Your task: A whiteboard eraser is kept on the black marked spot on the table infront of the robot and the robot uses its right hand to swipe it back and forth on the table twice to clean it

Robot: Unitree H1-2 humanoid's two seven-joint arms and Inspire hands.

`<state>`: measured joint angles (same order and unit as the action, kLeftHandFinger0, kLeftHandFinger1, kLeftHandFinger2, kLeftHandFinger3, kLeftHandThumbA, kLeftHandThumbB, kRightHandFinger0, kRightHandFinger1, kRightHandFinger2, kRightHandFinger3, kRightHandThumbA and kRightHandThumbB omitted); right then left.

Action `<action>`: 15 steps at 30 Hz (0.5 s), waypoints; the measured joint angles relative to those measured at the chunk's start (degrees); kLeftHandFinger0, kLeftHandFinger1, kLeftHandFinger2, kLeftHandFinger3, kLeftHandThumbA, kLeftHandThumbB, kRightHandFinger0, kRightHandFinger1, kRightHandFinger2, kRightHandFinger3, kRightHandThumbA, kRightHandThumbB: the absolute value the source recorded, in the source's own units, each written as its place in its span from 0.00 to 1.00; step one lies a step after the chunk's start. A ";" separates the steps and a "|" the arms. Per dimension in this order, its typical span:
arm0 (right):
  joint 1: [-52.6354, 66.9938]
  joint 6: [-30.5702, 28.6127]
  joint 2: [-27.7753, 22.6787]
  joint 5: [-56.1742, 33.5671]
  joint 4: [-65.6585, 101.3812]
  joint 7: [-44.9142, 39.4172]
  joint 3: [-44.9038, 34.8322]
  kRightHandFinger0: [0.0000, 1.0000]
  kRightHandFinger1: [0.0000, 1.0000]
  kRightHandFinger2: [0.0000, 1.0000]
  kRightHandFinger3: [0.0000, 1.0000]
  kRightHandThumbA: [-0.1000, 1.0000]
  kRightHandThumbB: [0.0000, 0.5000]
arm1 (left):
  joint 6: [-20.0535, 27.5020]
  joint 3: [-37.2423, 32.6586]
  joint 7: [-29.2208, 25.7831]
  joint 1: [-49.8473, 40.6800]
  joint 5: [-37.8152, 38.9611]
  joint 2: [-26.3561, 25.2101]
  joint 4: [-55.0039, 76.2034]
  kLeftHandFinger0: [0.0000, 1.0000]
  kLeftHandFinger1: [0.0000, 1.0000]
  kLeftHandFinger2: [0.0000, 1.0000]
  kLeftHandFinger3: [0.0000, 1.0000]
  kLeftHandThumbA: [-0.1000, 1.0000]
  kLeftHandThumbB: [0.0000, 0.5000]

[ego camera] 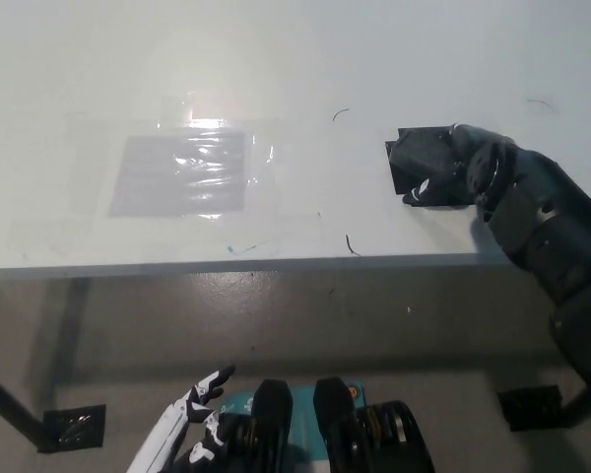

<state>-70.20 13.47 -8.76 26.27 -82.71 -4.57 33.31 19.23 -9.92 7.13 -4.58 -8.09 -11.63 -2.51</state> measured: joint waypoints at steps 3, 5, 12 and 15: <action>0.02 -0.48 -0.23 0.23 0.00 2.71 -0.19 0.31 0.38 0.50 0.79 0.79 0.43 | 0.00 -0.06 0.01 0.28 -0.34 -0.17 0.00 1.00 1.00 1.00 1.00 0.84 0.78; 0.02 -0.71 -0.61 0.32 -0.01 4.55 -0.34 0.30 0.38 0.50 0.84 0.80 0.43 | 0.00 -0.10 0.04 0.42 -0.58 -0.30 0.00 1.00 1.00 1.00 1.00 0.84 0.78; 0.45 -1.29 -0.80 0.40 -0.06 7.73 -0.84 0.48 0.53 0.63 0.89 0.80 0.43 | -0.06 -0.18 0.67 1.07 -1.06 -0.44 0.08 1.00 1.00 1.00 1.00 0.80 0.81; 0.80 -1.32 -0.80 0.42 -0.09 8.50 -0.92 0.43 0.49 0.60 0.86 0.81 0.43 | -0.13 -0.20 0.78 1.17 -1.17 -0.44 0.15 1.00 1.00 1.00 1.00 0.80 0.82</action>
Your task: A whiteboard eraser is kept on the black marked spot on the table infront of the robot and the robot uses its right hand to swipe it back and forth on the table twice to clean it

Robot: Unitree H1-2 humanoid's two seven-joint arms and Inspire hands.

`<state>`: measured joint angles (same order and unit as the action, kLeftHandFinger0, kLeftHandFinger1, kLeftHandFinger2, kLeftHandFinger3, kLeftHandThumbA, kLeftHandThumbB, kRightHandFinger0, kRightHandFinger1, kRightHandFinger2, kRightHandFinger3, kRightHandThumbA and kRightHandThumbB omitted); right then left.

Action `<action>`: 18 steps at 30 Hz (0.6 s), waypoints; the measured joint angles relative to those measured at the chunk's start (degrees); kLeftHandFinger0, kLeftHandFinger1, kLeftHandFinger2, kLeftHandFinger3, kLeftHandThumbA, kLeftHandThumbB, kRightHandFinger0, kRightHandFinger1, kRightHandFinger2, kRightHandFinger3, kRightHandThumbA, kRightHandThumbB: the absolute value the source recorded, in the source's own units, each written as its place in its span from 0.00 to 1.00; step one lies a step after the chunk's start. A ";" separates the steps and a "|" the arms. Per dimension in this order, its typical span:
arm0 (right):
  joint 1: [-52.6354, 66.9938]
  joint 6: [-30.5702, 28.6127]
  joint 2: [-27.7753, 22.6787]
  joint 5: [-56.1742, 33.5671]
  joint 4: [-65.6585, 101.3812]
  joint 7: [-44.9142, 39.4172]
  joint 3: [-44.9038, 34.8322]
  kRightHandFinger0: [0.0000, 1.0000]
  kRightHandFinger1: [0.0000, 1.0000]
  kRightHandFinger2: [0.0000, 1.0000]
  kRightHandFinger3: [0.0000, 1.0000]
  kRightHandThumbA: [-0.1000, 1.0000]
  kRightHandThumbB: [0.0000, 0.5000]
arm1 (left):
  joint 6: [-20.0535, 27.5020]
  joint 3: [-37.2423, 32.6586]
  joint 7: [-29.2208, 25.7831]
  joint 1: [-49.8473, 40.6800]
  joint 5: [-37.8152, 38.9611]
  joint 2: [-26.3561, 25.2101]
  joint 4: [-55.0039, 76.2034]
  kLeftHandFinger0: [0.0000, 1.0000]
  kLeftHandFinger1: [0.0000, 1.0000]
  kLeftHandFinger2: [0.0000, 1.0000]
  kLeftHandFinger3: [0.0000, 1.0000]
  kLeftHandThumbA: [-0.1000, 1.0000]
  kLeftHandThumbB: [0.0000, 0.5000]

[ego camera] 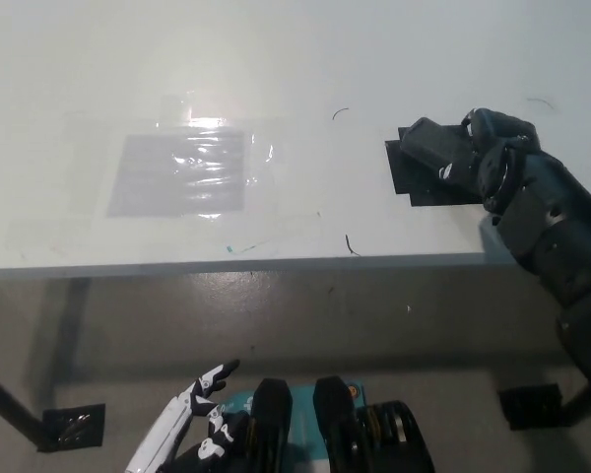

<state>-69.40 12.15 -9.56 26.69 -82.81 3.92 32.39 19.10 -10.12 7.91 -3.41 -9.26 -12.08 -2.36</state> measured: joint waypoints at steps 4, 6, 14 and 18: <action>0.18 -0.06 -0.01 0.01 -0.01 0.57 -0.19 0.40 0.44 0.56 0.83 0.81 0.43 | -0.04 0.01 0.14 0.15 -0.15 -0.01 0.01 1.00 1.00 1.00 1.00 0.81 0.82; 0.18 -0.09 -0.02 0.01 -0.01 0.65 -0.24 0.45 0.49 0.61 0.86 0.81 0.44 | -0.06 0.01 0.19 0.21 -0.23 -0.01 0.04 1.00 1.00 1.00 1.00 0.81 0.82; 0.49 -0.27 0.01 0.01 0.00 0.90 -0.61 0.48 0.58 0.69 0.96 0.83 0.45 | -0.26 0.07 0.57 0.57 -0.60 -0.19 0.66 1.00 1.00 1.00 1.00 0.82 0.81; 0.73 -0.46 0.76 0.04 0.02 1.43 -0.61 0.38 0.48 0.55 0.80 0.82 0.49 | -0.48 0.11 0.76 0.58 -0.74 -0.38 0.73 1.00 1.00 1.00 1.00 0.81 0.80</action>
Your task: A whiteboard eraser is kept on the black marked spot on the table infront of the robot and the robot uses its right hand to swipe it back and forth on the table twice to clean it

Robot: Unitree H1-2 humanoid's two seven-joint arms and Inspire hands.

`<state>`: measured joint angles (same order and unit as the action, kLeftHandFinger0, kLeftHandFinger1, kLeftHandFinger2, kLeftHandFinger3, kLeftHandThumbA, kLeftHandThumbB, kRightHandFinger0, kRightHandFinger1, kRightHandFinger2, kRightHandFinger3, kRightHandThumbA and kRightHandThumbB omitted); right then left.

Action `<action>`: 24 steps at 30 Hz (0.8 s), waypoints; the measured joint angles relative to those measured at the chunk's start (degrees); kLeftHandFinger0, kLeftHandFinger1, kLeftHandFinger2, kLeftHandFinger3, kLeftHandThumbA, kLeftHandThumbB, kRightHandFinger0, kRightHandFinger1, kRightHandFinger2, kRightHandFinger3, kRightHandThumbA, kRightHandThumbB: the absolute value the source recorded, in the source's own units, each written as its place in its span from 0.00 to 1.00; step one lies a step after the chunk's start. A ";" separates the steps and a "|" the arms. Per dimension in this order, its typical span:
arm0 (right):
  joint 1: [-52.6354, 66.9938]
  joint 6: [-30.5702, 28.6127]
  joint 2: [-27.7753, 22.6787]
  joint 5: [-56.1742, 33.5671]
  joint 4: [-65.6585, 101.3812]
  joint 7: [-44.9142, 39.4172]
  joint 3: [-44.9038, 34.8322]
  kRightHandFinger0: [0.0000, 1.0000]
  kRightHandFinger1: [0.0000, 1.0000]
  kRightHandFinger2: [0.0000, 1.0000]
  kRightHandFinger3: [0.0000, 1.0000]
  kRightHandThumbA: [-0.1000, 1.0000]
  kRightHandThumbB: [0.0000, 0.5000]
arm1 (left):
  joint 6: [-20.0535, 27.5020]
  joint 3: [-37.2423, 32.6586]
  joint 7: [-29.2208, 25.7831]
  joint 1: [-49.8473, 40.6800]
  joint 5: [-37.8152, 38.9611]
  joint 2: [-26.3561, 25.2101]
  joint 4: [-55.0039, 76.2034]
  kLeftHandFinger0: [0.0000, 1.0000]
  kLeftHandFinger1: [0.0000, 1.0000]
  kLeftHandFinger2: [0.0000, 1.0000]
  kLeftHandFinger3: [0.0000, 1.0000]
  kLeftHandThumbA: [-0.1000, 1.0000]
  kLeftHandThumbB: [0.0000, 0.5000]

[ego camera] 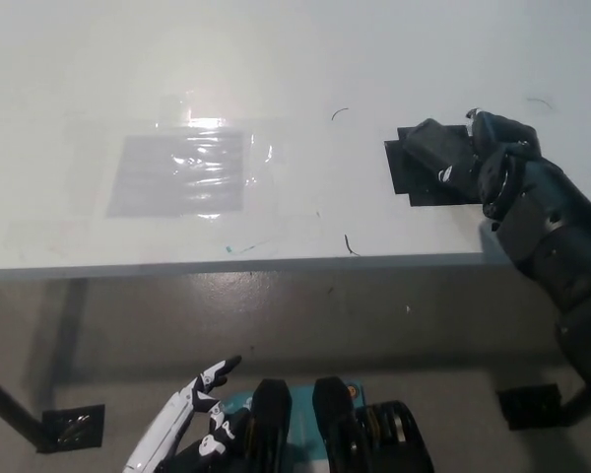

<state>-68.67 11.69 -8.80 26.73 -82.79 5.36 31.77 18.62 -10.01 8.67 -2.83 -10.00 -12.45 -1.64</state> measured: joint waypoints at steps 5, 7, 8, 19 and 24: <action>0.34 -0.07 2.93 0.78 0.04 1.49 0.06 0.30 0.37 0.44 0.75 0.87 0.51 | -0.23 0.03 0.04 0.00 -0.16 -0.31 0.03 1.00 1.00 1.00 1.00 0.83 0.80; 0.30 -0.11 3.98 1.01 0.07 1.85 0.05 0.34 0.44 0.51 0.72 0.88 0.54 | -0.25 0.03 0.04 0.05 -0.19 -0.36 0.04 1.00 1.00 1.00 1.00 0.82 0.78; 0.21 -0.13 4.71 1.11 0.07 2.07 0.04 0.33 0.42 0.50 0.72 0.88 0.54 | -0.25 0.04 0.04 0.05 -0.19 -0.37 0.04 1.00 1.00 1.00 1.00 0.81 0.78; -1.26 -2.25 16.24 1.74 0.29 2.81 0.17 0.10 0.13 0.18 0.53 0.87 0.49 | 4.20 4.58 -3.07 0.24 1.15 3.79 -0.90 1.00 1.00 1.00 1.00 0.92 0.77; -1.71 -3.67 20.61 1.90 0.31 2.41 0.36 0.00 0.02 0.10 0.46 0.85 0.44 | 5.25 6.00 -3.69 0.54 1.47 4.12 -1.31 1.00 1.00 1.00 1.00 0.91 0.76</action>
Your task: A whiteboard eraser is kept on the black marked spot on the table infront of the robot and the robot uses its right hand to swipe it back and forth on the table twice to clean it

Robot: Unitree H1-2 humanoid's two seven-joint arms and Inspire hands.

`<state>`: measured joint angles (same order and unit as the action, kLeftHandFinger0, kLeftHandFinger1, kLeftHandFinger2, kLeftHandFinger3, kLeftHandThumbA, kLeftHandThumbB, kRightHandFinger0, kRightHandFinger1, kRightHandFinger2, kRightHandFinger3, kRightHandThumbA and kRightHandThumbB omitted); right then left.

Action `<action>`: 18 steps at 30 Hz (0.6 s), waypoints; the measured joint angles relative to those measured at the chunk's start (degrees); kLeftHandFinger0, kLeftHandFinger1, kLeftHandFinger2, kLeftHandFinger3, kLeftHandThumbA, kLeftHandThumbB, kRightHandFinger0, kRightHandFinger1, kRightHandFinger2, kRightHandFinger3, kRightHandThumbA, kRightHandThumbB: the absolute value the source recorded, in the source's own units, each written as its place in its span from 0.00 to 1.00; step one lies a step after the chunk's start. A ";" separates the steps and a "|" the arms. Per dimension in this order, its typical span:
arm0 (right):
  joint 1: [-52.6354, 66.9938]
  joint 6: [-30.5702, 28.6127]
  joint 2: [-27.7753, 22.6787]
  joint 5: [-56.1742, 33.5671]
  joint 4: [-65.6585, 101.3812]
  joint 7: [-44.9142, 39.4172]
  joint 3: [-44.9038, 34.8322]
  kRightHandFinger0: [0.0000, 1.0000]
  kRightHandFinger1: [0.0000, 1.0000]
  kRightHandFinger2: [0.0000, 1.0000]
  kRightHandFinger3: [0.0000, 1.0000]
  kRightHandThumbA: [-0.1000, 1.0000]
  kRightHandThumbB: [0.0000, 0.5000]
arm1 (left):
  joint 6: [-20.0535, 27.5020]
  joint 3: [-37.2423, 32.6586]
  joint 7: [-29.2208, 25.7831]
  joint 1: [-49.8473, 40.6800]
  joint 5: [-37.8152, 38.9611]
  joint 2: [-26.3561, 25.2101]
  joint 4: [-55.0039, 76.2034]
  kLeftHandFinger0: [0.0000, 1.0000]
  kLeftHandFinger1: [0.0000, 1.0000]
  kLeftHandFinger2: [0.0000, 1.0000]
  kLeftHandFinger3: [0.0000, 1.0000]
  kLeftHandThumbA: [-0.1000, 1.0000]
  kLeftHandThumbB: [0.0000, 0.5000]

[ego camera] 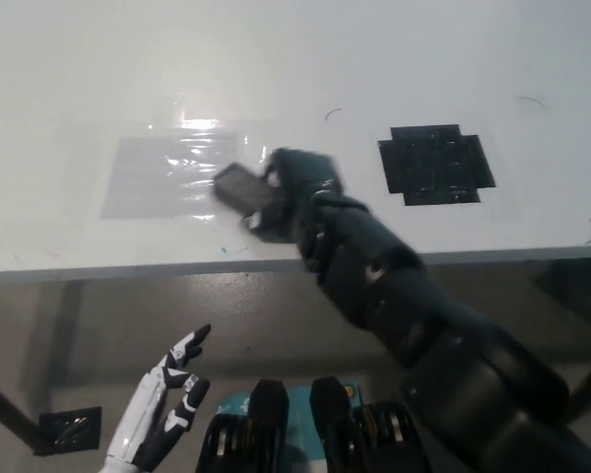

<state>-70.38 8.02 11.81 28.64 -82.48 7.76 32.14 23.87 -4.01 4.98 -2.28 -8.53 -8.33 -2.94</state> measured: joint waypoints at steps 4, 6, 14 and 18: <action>0.00 -0.66 0.09 0.10 -0.01 -0.18 0.09 0.20 0.22 0.27 0.66 0.85 0.44 | 0.37 0.42 -0.48 -0.03 -0.10 -0.08 0.00 1.00 1.00 1.00 1.00 0.90 0.77; 0.04 -1.30 -0.23 0.18 -0.01 -0.25 0.27 0.10 0.10 0.18 0.62 0.87 0.47 | 0.59 0.43 -0.52 0.10 -0.13 -0.08 0.00 1.00 1.00 1.00 1.00 0.89 0.77; 1.00 -2.79 -3.06 0.53 0.42 -0.56 1.44 0.07 0.13 0.25 0.57 0.85 0.45 | 0.87 0.41 -0.48 0.58 -0.15 -0.13 0.01 1.00 1.00 1.00 1.00 0.90 0.76; 2.36 -3.71 -7.54 0.90 1.09 -0.57 2.34 0.00 0.03 0.16 0.56 0.84 0.43 | 0.89 0.33 -0.44 0.53 -0.04 -0.14 0.01 1.00 1.00 1.00 1.00 0.93 0.76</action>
<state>-68.02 4.31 4.27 29.54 -81.38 7.20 34.47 24.76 -3.68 4.54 -1.75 -8.57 -8.47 -2.94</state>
